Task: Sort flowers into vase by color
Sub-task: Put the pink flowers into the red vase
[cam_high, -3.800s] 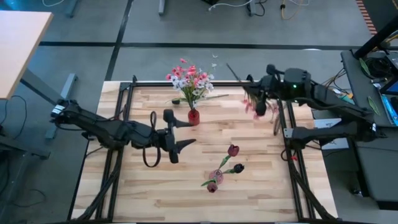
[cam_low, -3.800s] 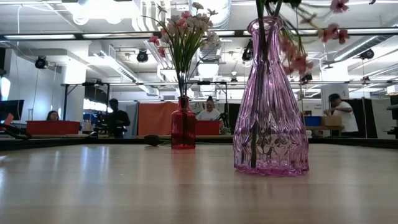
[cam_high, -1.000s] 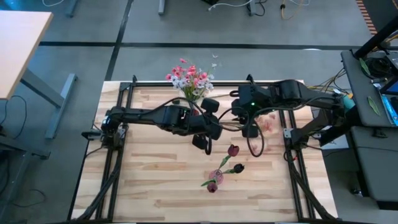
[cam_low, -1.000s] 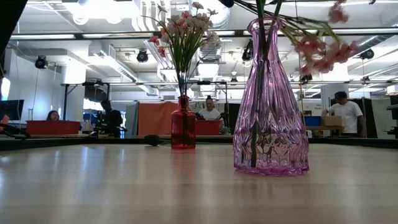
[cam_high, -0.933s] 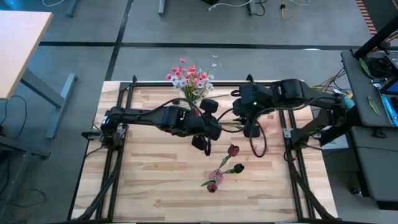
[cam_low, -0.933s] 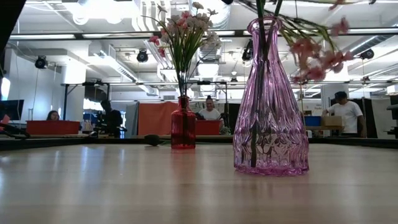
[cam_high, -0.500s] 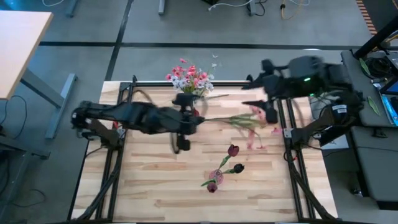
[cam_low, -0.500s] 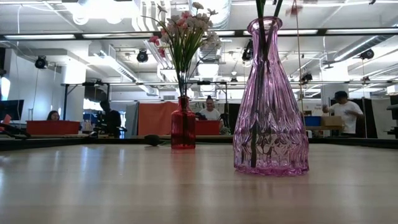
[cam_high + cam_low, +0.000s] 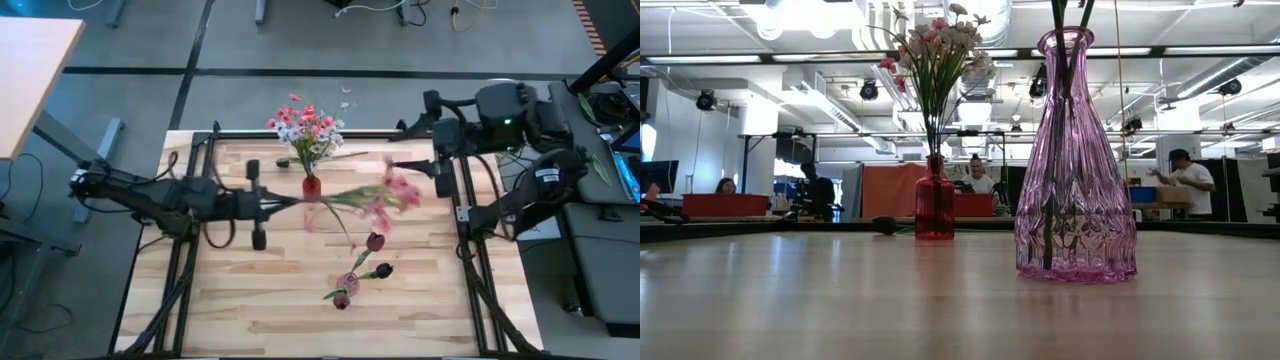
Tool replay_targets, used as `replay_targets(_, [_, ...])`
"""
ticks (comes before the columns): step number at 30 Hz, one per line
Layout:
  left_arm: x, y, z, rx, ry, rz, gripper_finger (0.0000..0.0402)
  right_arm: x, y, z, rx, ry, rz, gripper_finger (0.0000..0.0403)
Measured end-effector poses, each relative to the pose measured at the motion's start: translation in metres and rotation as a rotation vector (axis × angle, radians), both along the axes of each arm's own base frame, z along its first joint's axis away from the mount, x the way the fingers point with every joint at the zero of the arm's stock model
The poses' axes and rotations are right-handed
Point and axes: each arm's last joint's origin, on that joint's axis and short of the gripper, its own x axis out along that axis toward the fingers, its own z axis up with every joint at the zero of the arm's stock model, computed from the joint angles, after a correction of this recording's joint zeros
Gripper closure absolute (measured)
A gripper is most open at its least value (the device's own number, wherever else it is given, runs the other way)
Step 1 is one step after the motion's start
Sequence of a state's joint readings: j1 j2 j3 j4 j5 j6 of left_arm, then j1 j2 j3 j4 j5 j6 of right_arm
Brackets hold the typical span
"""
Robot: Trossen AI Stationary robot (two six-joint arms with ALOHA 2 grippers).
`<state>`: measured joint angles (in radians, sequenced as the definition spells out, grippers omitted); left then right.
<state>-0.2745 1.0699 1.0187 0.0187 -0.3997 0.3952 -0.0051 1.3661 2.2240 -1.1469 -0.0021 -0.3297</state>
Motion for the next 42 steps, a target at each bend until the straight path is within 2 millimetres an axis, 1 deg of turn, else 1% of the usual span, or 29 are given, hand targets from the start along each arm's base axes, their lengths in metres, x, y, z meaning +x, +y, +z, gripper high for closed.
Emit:
replay_targets(3, [-0.016, 0.004, -0.008, -0.036, -0.159, -0.019, 0.0402, 0.009, 0.000, -0.007, -0.010, 0.033, 0.016, 0.0193])
replay_targets(5, [-0.022, 0.005, -0.015, -0.045, -0.266, -0.061, 0.0402, 0.019, 0.001, -0.015, -0.020, 0.060, 0.066, 0.0193])
replay_targets(7, [-0.026, 0.005, -0.023, -0.030, -0.347, -0.092, 0.0402, 0.034, 0.003, -0.024, -0.030, 0.071, 0.116, 0.0193])
replay_targets(10, [-0.028, 0.005, -0.030, -0.023, -0.466, -0.088, 0.0401, 0.060, 0.003, -0.038, -0.057, 0.040, 0.144, 0.0190])
replay_targets(13, [-0.027, 0.005, -0.034, -0.012, -0.550, -0.091, 0.0401, 0.082, 0.003, -0.047, -0.086, -0.030, 0.150, 0.0183])
replay_targets(17, [-0.024, 0.002, -0.035, -0.004, -0.603, -0.118, 0.0401, 0.107, 0.003, -0.060, -0.097, -0.114, 0.148, 0.0161])
replay_targets(19, [-0.019, 0.001, -0.034, -0.001, -0.603, -0.119, 0.0401, 0.120, 0.003, -0.067, -0.074, -0.154, 0.138, 0.0146])
replay_targets(22, [-0.009, -0.001, -0.032, 0.008, -0.601, -0.115, 0.0401, 0.135, 0.003, -0.073, -0.018, -0.224, 0.119, 0.0122])
replay_targets(24, [-0.004, -0.003, -0.028, 0.020, -0.608, -0.109, 0.0401, 0.142, 0.003, -0.075, 0.005, -0.258, 0.124, 0.0108])
replay_targets(27, [0.006, -0.005, -0.027, 0.035, -0.598, -0.101, 0.0401, 0.151, 0.005, -0.080, 0.037, -0.272, 0.209, 0.0095])
replay_targets(33, [0.023, -0.007, -0.026, 0.050, -0.588, -0.087, 0.0401, 0.164, 0.006, -0.079, 0.098, -0.323, 0.236, 0.0094])
replay_targets(38, [0.032, -0.008, -0.027, 0.054, -0.579, -0.049, 0.0401, 0.171, 0.007, -0.080, 0.110, -0.347, 0.256, 0.0118])
replay_targets(40, [0.032, -0.008, -0.029, 0.055, -0.578, -0.045, 0.0401, 0.172, 0.007, -0.079, 0.125, -0.360, 0.254, 0.0139])
replay_targets(42, [0.032, -0.008, -0.031, 0.055, -0.577, -0.041, 0.0401, 0.172, 0.007, -0.078, 0.145, -0.366, 0.251, 0.0167])
